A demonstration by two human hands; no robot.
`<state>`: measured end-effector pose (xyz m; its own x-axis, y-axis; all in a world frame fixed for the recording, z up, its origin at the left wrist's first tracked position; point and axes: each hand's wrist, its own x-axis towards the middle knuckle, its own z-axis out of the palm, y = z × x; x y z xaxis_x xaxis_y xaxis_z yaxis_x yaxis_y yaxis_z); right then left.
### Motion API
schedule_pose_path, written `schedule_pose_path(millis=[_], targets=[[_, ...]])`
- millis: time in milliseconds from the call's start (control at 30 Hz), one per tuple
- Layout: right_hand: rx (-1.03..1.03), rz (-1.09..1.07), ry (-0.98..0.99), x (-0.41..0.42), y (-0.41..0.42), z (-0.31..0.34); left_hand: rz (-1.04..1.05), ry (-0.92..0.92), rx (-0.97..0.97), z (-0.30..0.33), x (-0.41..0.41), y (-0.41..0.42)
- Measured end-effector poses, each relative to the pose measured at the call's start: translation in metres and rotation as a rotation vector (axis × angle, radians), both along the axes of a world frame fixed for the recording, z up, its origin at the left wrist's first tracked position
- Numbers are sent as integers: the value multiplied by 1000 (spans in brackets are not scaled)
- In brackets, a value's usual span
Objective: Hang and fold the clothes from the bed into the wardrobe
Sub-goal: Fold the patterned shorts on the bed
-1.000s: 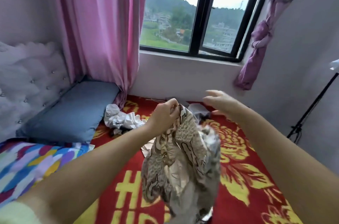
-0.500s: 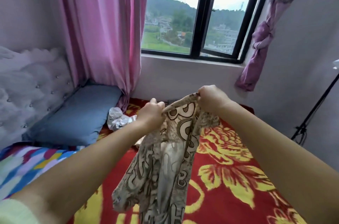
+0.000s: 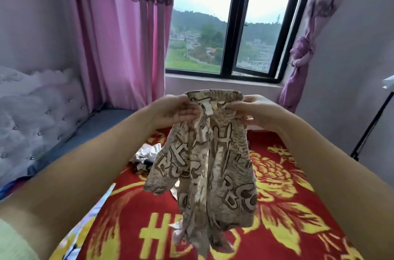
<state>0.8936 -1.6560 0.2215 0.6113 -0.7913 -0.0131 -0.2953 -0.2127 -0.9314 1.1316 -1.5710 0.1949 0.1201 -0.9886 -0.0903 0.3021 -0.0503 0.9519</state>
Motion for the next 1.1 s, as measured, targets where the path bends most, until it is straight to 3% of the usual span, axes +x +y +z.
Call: schedule_pose_path(millis=[67, 167, 233, 333, 433, 567, 667, 733, 800, 867, 933, 1000, 1100], targets=[[-201, -38, 89, -8, -4, 7, -32, -329, -34, 7, 7, 3], [-670, -220, 290, -11, -7, 8, 197, -1006, -155, 5, 4, -1], [-817, -304, 326, -10, -7, 7, 369, -1219, -222, 8, 2, -1], [-891, -371, 239, -8, -6, 7, 531, -1400, -227, 16, 2, 2], [-904, -395, 166, -4, -1, 7, 569, -1401, -246, 21, 3, 4], [-979, -339, 8, 3, 10, 8, 650, -1120, -284, 28, 2, 7], [-1032, -262, 14, 3, 12, 13, 626, -954, -306, 30, 6, 11], [-1040, -218, 50, -2, 9, 17, 577, -1131, -355, 32, 14, 19], [-1104, -195, 145, -10, 3, 18, 592, -1556, -388, 32, 25, 30], [-1249, -202, 300, -13, -1, 12, 642, -1868, -450, 29, 33, 37], [-1312, -247, 426, -9, -4, 6, 639, -1940, -439, 27, 30, 38], [-1296, -337, 527, 2, -4, 1, 591, -1813, -313, 28, 18, 32], [-1131, -435, 647, 23, 3, 2, 395, -1321, -77, 35, -4, 14]])
